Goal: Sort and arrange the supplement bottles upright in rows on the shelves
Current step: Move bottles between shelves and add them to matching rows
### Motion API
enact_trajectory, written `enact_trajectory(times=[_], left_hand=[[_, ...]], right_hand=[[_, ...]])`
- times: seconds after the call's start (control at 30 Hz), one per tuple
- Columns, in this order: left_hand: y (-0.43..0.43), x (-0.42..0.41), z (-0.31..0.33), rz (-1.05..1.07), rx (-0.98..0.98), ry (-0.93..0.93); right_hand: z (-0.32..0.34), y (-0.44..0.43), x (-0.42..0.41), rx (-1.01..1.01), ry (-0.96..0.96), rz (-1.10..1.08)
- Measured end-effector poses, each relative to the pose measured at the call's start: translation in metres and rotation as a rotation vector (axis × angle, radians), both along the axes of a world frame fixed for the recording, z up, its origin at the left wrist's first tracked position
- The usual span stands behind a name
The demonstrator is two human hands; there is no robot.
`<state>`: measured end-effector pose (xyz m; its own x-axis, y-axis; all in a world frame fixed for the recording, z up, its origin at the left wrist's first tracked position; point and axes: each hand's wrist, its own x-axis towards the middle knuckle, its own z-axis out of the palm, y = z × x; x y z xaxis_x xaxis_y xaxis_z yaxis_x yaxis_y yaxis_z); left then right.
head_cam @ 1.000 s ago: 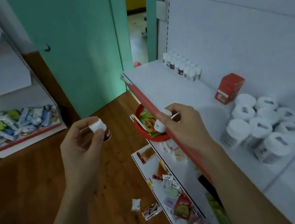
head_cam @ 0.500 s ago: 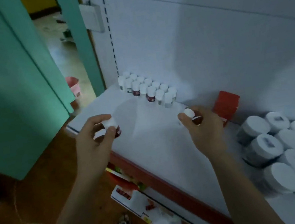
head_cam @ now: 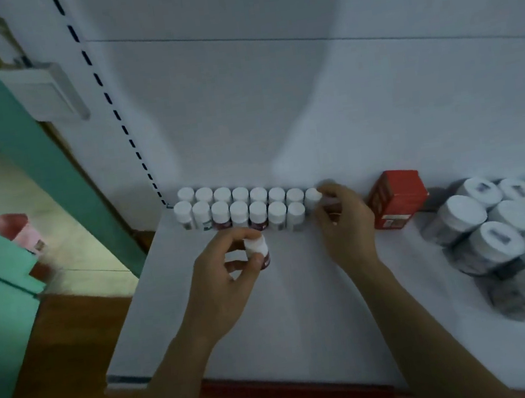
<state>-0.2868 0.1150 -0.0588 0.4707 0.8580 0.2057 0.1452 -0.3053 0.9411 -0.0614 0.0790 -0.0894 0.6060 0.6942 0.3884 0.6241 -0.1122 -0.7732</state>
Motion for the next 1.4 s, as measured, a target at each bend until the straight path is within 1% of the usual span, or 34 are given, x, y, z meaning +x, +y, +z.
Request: enact_trajectory(times=[0.07, 0.17, 0.23, 0.3, 0.4, 0.43, 0.47, 0.5, 0.53, 0.57, 0.63, 0.7, 0.97, 1.07, 1.1, 1.13, 1.2, 1.23, 1.27, 1.3, 1.37, 1.4], left_hand=[[0.006, 0.005, -0.003, -0.02, -0.049, -0.019], [0.011, 0.019, -0.006, -0.058, -0.126, -0.058], [0.01, 0.033, -0.008, -0.125, -0.149, -0.076], [0.006, 0.044, -0.008, -0.192, -0.146, -0.071], [0.005, 0.051, -0.009, -0.267, -0.106, -0.064], [0.008, 0.049, -0.012, -0.245, -0.022, -0.028], [0.012, 0.046, -0.018, -0.191, 0.125, 0.048], [0.017, 0.041, -0.025, -0.134, 0.287, 0.157], [0.022, 0.037, -0.032, -0.088, 0.404, 0.262], [0.026, 0.032, -0.04, -0.056, 0.444, 0.354], [0.029, 0.025, -0.051, -0.024, 0.423, 0.46], [0.029, 0.023, -0.057, -0.027, 0.421, 0.509], [0.026, 0.027, -0.054, -0.025, 0.454, 0.606], [0.027, 0.027, -0.056, -0.036, 0.459, 0.616], [0.027, 0.027, -0.056, -0.036, 0.457, 0.619], [0.027, 0.027, -0.057, -0.032, 0.458, 0.622], [0.028, 0.028, -0.058, -0.015, 0.46, 0.629], [0.028, 0.03, -0.057, -0.01, 0.46, 0.629], [0.027, 0.033, -0.055, -0.016, 0.457, 0.628], [0.025, 0.037, -0.052, -0.041, 0.452, 0.627], [0.02, 0.046, -0.045, -0.161, 0.44, 0.632], [0.019, 0.05, -0.041, -0.243, 0.437, 0.635]], right_hand=[[0.006, -0.02, -0.01, -0.017, 0.004, 0.047], [0.016, -0.053, -0.028, -0.136, -0.015, 0.216], [0.019, -0.061, -0.035, -0.19, 0.036, 0.276], [0.019, -0.061, -0.035, -0.136, 0.05, 0.236], [0.01, -0.055, -0.026, -0.105, -0.002, 0.171], [0.007, -0.052, -0.021, -0.104, 0.017, 0.147], [0.003, -0.048, -0.017, -0.1, 0.045, 0.106], [0.0, -0.043, -0.013, -0.092, 0.074, 0.053], [-0.003, -0.037, -0.01, -0.092, 0.097, -0.001], [-0.006, -0.032, -0.008, -0.1, 0.109, -0.039], [-0.012, -0.024, -0.006, -0.107, 0.098, -0.07], [-0.015, -0.02, -0.006, -0.098, 0.096, -0.075], [-0.012, -0.016, -0.011, -0.118, 0.14, -0.071], [0.002, -0.025, -0.013, -0.185, 0.229, -0.039], [0.009, -0.032, -0.011, -0.192, 0.214, -0.07], [0.019, -0.039, -0.009, -0.171, 0.122, -0.136], [0.04, -0.053, 0.004, -0.09, -0.169, -0.323], [0.052, -0.057, 0.015, -0.083, -0.28, -0.414], [0.064, -0.059, 0.027, -0.142, -0.34, -0.482], [0.073, -0.058, 0.04, -0.274, -0.363, -0.522], [0.082, -0.051, 0.06, -0.585, -0.392, -0.543], [0.084, -0.047, 0.066, -0.684, -0.404, -0.529]])
